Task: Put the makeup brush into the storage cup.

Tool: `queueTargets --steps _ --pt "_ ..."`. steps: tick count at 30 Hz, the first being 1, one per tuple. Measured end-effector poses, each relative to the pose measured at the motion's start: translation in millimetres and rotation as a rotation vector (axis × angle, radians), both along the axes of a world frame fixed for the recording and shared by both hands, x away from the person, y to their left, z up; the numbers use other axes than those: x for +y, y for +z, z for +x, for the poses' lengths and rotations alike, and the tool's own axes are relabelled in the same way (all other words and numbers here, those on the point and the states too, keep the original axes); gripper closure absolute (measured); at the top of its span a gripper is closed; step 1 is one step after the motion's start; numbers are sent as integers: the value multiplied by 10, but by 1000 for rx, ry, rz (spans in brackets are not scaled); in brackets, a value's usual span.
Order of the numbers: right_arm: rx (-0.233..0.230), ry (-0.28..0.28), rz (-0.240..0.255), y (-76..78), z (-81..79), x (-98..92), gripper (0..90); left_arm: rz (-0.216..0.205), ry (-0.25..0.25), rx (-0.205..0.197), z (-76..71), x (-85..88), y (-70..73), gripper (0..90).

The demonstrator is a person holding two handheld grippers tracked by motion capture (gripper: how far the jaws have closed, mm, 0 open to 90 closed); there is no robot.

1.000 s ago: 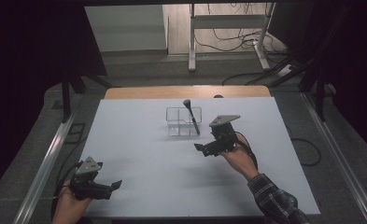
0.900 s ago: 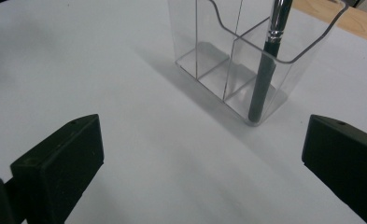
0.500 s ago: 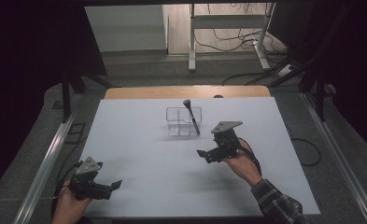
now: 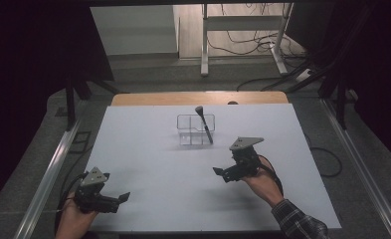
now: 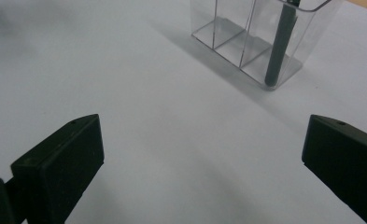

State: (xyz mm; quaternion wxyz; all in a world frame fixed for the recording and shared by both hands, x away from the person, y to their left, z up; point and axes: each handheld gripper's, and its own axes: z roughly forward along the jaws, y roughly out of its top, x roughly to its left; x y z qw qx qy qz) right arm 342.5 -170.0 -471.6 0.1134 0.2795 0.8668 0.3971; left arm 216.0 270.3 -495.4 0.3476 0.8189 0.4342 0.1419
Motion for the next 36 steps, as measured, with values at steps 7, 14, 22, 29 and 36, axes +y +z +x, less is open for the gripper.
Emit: queueTargets --steps 7,14,22,29,36 --pt "5 4 -6 -21 -84 -47 0 -1 0 -2 -3 1 4 3" --pt "10 -10 -3 -16 -147 -122 0 1 -2 -3 0 0 4 3" --pt "14 -25 -2 10 -207 -196 0 -2 -2 -5 0 0 6 3" --pt "29 -46 -4 27 -265 -261 0 0 -3 -6 1 -2 7 3" --pt "36 -54 -15 32 -325 -335 0 -6 1 -11 0 4 11 2"
